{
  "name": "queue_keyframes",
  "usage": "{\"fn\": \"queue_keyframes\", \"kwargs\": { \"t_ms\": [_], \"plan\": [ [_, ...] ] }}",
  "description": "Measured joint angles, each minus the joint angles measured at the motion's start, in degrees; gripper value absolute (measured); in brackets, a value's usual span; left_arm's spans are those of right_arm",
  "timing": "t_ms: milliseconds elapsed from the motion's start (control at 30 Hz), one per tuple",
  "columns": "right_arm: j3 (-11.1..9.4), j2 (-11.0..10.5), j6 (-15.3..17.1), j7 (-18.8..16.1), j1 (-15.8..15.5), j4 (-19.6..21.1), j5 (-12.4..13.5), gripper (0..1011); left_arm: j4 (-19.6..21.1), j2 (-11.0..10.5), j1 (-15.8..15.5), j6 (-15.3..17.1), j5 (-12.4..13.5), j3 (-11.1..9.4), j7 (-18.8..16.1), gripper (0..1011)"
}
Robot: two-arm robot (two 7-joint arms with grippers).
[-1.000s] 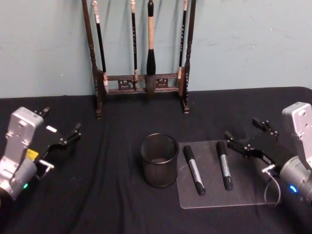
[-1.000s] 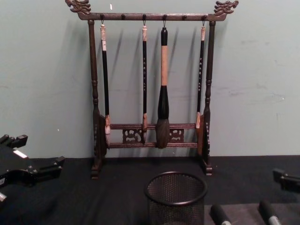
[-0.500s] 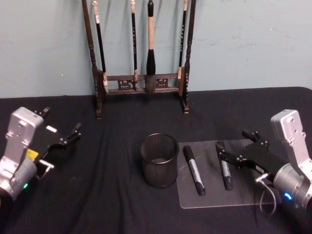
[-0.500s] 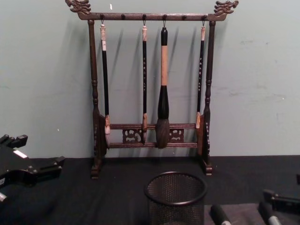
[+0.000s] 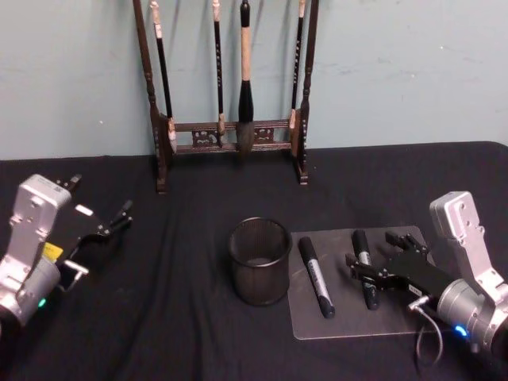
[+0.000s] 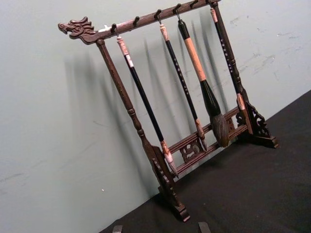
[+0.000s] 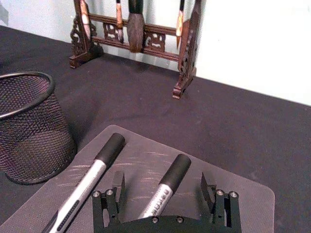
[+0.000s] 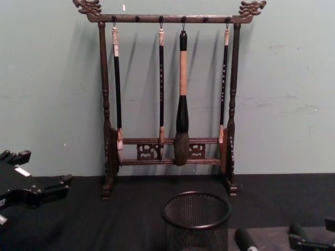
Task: Pick up the water-based marker from the table and place it into the pen holder.
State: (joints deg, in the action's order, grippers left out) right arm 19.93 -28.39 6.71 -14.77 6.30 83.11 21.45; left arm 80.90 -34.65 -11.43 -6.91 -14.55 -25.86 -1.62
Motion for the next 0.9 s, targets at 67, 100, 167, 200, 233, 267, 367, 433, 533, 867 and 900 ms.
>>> {"fn": "queue_keyframes", "kwargs": {
  "t_ms": [67,100,167,200,233,267,367,433,533,867,900],
  "plan": [
    [-0.21,0.29,0.33,-0.07,0.00,-0.19,0.05,1002,0.00,0.00,0.00,0.00,0.00,0.00,0.00,1009],
    [-0.43,0.56,0.71,-0.22,-0.02,-0.38,0.15,1002,0.00,0.00,0.00,0.00,0.00,0.00,0.00,1009],
    [-0.59,0.79,1.00,-0.34,-0.07,-0.53,0.16,1002,0.00,0.00,0.00,0.00,0.00,0.00,0.00,1009],
    [-0.65,0.88,1.14,-0.41,-0.09,-0.61,0.15,1002,0.00,0.00,0.00,0.00,0.00,0.00,0.00,1009],
    [-0.74,1.08,1.39,-0.54,-0.11,-0.78,0.11,1002,0.00,0.00,0.00,0.00,0.00,0.00,0.00,1009],
    [-0.79,1.19,1.53,-0.64,-0.10,-0.93,0.05,1002,0.00,0.00,0.00,0.00,0.00,0.00,0.00,1009],
    [-0.93,1.60,2.11,-1.00,0.01,-1.44,-0.17,1002,0.00,0.00,0.00,0.00,0.00,0.00,0.00,1009],
    [-1.02,1.81,2.24,-1.17,0.05,-1.71,-0.40,1002,0.00,0.00,0.00,0.00,0.00,0.00,0.00,1009],
    [-1.23,2.10,2.32,-1.42,0.08,-2.01,-0.82,1002,0.00,0.00,0.00,0.00,0.00,0.00,0.00,1009],
    [-2.24,2.95,2.32,-2.04,-0.15,-2.40,-2.43,1002,0.00,0.00,0.00,0.00,0.00,0.00,0.00,1009],
    [-2.29,3.02,2.35,-2.11,-0.16,-2.43,-2.53,1002,0.00,0.00,0.00,0.00,0.00,0.00,0.00,1009]
  ]
}}
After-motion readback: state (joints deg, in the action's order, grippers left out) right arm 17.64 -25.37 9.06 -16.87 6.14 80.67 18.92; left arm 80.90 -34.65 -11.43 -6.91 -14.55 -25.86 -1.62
